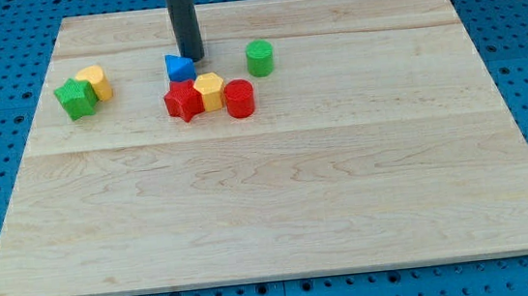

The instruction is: Push the green star left to the yellow heart

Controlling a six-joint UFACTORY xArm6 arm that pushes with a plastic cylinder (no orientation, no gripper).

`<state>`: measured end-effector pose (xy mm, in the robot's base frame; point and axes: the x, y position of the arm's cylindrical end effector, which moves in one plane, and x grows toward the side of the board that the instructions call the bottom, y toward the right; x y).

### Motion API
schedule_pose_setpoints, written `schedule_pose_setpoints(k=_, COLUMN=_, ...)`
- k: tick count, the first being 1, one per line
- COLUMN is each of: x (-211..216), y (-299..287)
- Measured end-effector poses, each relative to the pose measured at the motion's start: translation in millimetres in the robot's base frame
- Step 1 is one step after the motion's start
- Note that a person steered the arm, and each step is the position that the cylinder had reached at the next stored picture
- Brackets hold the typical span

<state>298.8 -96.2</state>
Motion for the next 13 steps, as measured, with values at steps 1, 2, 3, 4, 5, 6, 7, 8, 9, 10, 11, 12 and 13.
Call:
schedule_pose_setpoints(k=1, x=0, y=-42)
schedule_pose_setpoints(k=2, x=0, y=-72)
schedule_pose_setpoints(k=3, x=2, y=-116)
schedule_pose_setpoints(k=4, x=33, y=-131)
schedule_pose_setpoints(k=5, x=51, y=-129)
schedule_pose_setpoints(k=6, x=60, y=-120)
schedule_pose_setpoints(k=7, x=82, y=-119)
schedule_pose_setpoints(k=8, x=105, y=-109)
schedule_pose_setpoints(k=9, x=87, y=-87)
schedule_pose_setpoints(k=10, x=29, y=-86)
schedule_pose_setpoints(k=11, x=6, y=-134)
schedule_pose_setpoints(k=12, x=1, y=-187)
schedule_pose_setpoints(k=13, x=9, y=-206)
